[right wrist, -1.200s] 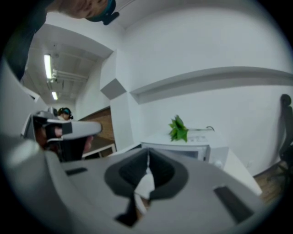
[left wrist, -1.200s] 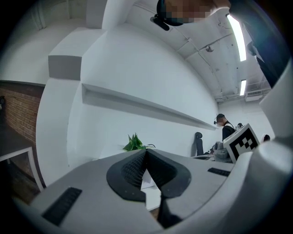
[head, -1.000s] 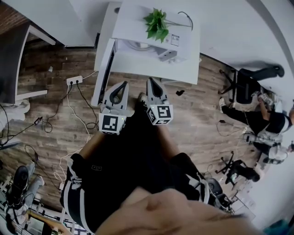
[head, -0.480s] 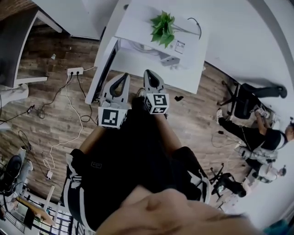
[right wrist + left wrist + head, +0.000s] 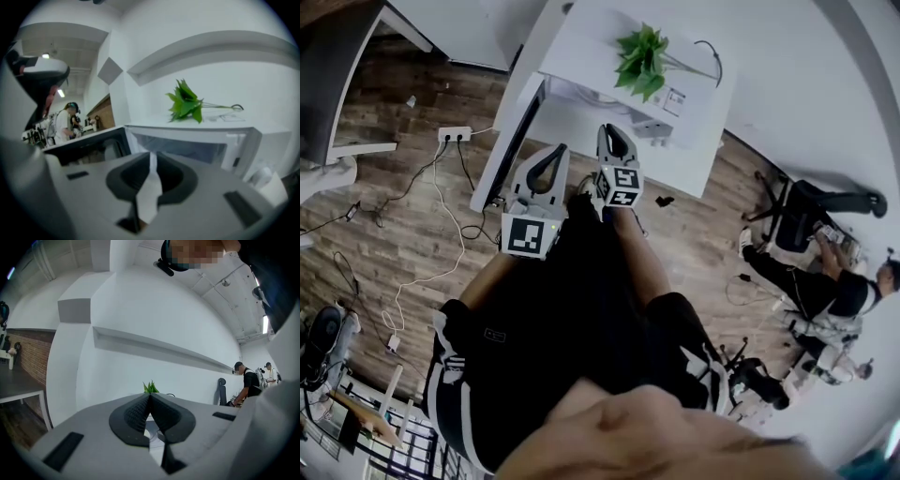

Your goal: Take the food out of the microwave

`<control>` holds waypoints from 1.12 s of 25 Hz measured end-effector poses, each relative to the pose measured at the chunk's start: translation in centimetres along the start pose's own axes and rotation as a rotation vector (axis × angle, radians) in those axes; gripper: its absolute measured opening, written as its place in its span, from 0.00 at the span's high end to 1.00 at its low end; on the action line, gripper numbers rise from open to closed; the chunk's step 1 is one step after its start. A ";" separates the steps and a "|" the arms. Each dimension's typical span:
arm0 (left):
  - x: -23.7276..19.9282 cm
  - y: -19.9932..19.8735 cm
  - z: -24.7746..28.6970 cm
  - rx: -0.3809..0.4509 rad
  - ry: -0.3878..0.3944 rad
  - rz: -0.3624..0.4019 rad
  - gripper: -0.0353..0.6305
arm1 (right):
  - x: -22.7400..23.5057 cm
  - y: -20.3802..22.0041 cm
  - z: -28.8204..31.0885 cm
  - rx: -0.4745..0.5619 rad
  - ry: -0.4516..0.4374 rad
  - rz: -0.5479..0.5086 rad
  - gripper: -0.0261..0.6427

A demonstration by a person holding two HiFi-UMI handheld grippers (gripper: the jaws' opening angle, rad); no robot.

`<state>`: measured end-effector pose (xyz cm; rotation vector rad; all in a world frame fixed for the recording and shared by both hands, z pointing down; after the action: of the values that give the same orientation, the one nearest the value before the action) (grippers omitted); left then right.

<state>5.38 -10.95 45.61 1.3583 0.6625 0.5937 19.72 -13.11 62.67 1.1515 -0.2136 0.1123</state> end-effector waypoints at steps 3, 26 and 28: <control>-0.2 -0.2 0.2 0.002 0.000 0.004 0.90 | 0.3 0.4 1.3 -0.022 -0.019 0.019 0.86; -2.3 -0.1 0.0 -0.007 -0.043 0.005 0.90 | 5.2 5.2 10.3 -0.157 0.096 -0.027 0.56; -2.5 -0.2 0.0 -0.008 -0.051 0.006 0.90 | 5.6 5.4 10.8 -0.160 0.110 -0.031 0.56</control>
<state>3.62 -12.77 45.66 1.3634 0.6147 0.5642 22.88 -20.95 72.97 0.9860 -0.1055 0.1284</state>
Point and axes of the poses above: the fingertips, and each gripper's own axes: z forward along the fingers, x to its right, y out of its underside, the point moved 3 cm from there along -z, backward along the fingers, and after that the axes turned 4 degrees about z, right-handed, at the moved point
